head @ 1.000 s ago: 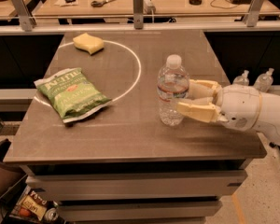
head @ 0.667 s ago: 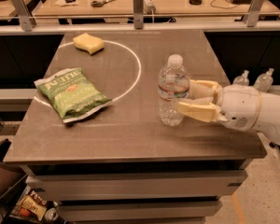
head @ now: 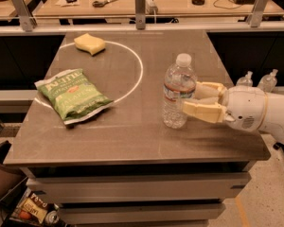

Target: Place water bottle upright

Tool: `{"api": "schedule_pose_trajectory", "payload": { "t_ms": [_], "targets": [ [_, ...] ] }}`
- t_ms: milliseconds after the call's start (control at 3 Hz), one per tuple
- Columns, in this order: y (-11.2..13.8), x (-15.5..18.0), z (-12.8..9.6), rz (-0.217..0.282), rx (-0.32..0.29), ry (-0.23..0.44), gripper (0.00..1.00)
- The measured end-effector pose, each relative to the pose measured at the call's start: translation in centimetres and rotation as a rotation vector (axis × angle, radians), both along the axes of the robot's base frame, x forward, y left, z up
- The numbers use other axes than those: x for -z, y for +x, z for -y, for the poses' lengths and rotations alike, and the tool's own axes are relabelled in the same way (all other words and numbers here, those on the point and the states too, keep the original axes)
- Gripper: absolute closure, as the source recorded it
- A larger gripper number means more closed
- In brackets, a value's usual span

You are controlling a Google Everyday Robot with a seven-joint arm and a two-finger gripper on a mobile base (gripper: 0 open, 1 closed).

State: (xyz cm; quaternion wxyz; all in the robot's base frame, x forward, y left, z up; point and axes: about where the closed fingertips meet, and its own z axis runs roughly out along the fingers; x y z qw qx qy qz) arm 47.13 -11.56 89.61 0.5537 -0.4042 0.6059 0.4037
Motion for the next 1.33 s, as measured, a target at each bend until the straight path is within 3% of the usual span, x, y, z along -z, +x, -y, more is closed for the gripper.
{"api": "schedule_pose_trajectory", "payload": {
  "t_ms": [1333],
  "targets": [
    [-0.11, -0.40, -0.96, 0.006, -0.017, -0.003, 0.09]
  ]
}}
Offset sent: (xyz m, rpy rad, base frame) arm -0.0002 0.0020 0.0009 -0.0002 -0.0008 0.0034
